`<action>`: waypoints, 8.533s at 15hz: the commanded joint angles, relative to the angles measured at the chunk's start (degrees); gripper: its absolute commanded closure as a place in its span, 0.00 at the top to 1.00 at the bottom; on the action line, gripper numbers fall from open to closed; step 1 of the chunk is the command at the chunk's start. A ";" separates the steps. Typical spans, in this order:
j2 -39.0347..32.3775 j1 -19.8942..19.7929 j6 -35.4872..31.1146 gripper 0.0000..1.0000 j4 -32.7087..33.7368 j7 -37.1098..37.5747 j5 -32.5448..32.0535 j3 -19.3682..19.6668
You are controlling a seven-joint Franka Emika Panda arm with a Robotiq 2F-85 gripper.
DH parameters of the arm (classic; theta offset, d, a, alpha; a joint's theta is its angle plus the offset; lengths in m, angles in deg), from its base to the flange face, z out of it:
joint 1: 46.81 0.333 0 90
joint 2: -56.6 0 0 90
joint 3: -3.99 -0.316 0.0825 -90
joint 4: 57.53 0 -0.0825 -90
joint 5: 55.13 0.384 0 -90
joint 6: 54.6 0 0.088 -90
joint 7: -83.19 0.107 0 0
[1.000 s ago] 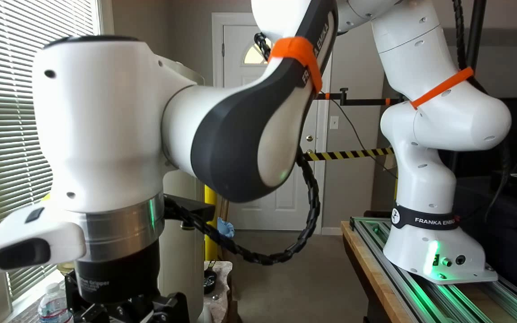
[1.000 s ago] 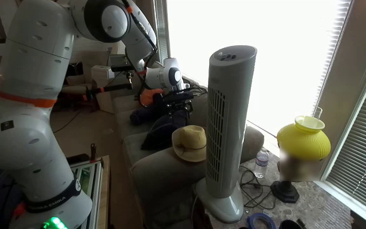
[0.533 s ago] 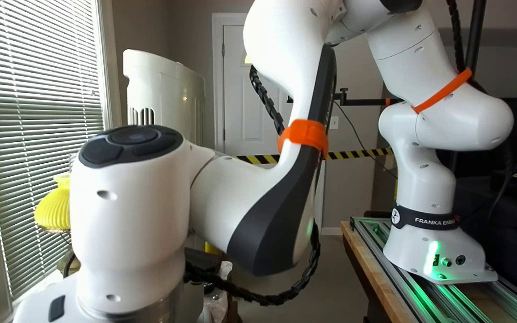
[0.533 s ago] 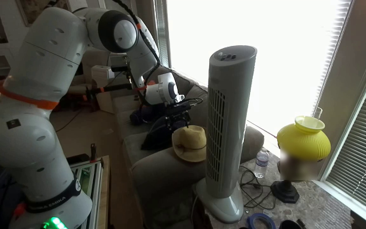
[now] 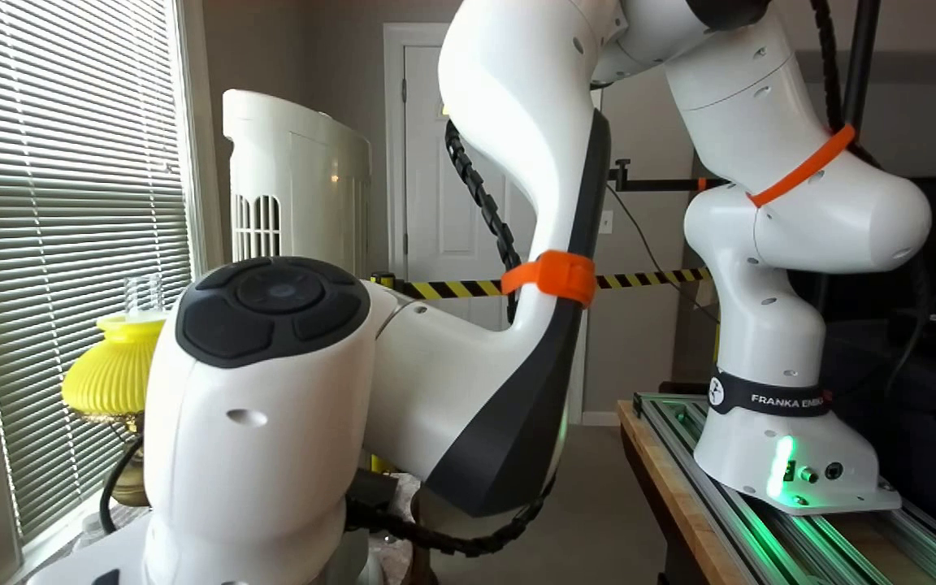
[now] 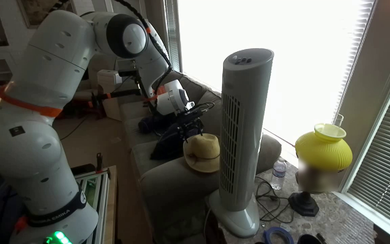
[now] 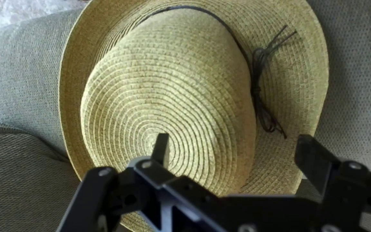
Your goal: Put the hat on the air filter
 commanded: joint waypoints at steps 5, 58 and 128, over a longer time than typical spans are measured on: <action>-3.06 -0.84 -3.87 0.71 1.41 4.78 -5.03 0.17; 58.90 -6.21 43.34 0.02 -3.96 3.64 20.00 -14.42; 52.41 -16.03 42.62 0.02 -1.29 28.37 -14.70 -5.24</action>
